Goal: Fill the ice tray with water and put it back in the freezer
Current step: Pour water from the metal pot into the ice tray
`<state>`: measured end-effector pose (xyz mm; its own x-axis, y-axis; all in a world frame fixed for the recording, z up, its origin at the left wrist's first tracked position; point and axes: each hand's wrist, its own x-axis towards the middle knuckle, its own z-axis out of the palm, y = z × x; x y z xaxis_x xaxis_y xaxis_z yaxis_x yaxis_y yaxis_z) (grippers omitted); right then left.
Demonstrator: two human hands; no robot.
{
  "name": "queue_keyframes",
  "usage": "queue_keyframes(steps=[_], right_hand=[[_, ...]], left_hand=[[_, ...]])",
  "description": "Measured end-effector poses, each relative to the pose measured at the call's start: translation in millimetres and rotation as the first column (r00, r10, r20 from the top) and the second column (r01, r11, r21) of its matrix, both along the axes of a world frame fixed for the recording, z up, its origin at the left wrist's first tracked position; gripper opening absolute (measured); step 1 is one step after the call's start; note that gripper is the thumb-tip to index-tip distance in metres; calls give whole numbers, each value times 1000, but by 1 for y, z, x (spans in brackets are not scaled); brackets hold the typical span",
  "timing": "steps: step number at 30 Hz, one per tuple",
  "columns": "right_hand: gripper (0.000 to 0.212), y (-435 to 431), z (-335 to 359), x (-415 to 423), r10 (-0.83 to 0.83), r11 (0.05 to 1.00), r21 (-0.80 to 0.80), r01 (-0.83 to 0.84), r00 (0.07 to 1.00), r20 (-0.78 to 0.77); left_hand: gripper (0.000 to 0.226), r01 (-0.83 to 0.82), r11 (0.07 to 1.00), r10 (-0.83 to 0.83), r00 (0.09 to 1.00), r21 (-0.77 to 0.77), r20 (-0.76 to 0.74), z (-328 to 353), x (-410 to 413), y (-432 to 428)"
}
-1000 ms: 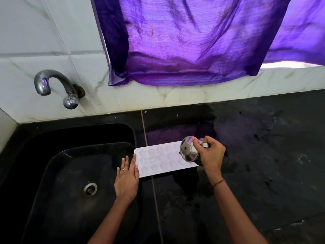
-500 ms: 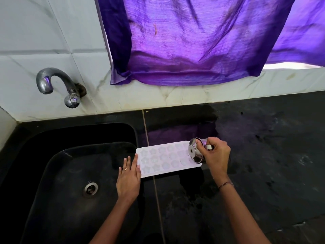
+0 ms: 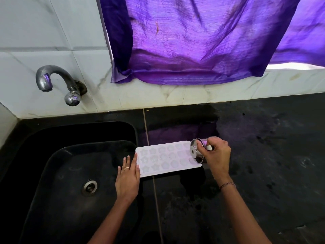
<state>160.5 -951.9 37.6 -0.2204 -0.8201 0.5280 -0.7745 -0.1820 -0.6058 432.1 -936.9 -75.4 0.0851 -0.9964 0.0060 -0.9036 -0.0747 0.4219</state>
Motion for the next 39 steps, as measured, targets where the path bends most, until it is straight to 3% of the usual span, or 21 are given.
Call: queue_keyframes(steps=[4,9,15,23,28,39], right_hand=[[40,-2,-4,-6,-51,999,24,49,995,88],[45,3,-4,-12,-99,995,10,103,923,373],[49,8,-5,-25,-145,989,36,145,884,444],[49,8,-7,-34,-130,991,50,121,944,303],[48,5,-5,-33,-65,997,44,60,990,126],[47,-3,0,-32,-5,998,66,9,998,-70]], left_hand=[[72,-2,1000,2,1000,2,8,0,0,0],[72,-4,1000,3,1000,5,16,0,0,0],[73,-4,1000,4,1000,9,11,0,0,-1],[74,-2,1000,2,1000,5,21,1,0,-1],[74,-6,1000,6,999,12,35,0,0,-1],[72,-10,1000,10,999,4,35,0,0,-1]])
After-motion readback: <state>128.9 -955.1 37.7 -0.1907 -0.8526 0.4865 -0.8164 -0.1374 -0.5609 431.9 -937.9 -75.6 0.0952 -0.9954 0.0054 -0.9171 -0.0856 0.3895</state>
